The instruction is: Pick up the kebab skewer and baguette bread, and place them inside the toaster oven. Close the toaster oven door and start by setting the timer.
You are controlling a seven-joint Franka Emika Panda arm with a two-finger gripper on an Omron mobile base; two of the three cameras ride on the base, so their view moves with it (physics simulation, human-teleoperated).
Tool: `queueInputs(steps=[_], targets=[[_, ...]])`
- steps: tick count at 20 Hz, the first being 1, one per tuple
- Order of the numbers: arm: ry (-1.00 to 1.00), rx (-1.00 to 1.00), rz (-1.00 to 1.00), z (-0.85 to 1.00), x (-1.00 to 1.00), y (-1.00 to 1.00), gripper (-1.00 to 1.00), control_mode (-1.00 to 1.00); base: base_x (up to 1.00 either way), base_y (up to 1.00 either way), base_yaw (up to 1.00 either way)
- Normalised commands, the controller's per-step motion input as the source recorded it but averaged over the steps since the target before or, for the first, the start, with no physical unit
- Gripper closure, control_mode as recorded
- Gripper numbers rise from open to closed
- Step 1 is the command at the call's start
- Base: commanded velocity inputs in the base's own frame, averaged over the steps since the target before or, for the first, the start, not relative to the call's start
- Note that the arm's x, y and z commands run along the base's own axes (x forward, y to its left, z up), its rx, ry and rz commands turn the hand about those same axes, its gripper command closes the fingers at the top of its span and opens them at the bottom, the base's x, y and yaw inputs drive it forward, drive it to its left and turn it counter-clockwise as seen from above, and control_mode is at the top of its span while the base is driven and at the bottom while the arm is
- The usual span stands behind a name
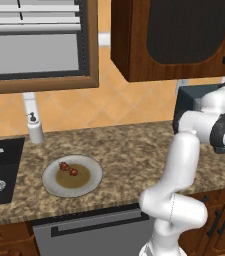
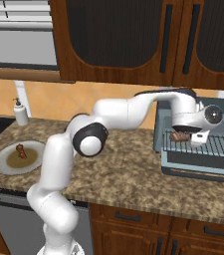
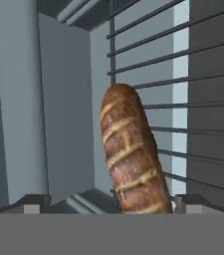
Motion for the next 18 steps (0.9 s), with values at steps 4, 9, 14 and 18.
queueInputs(steps=[4, 9, 14, 18], targets=[[-0.02, -0.23, 0.02, -0.08, -1.00, 0.64, -1.00, -1.00, 0.00, 0.00, 0.00], [0.00, -0.23, 0.15, 0.00, -1.00, 0.99, -1.00, -1.00, 0.00, 0.00, 0.00], [0.00, -0.21, 0.27, 0.00, -0.84, 1.00, -1.00, -1.00, 0.00, 0.00, 0.00], [0.00, -0.15, 0.28, 0.09, -0.25, 1.00, -1.00, -1.00, 0.00, 0.00, 0.00]])
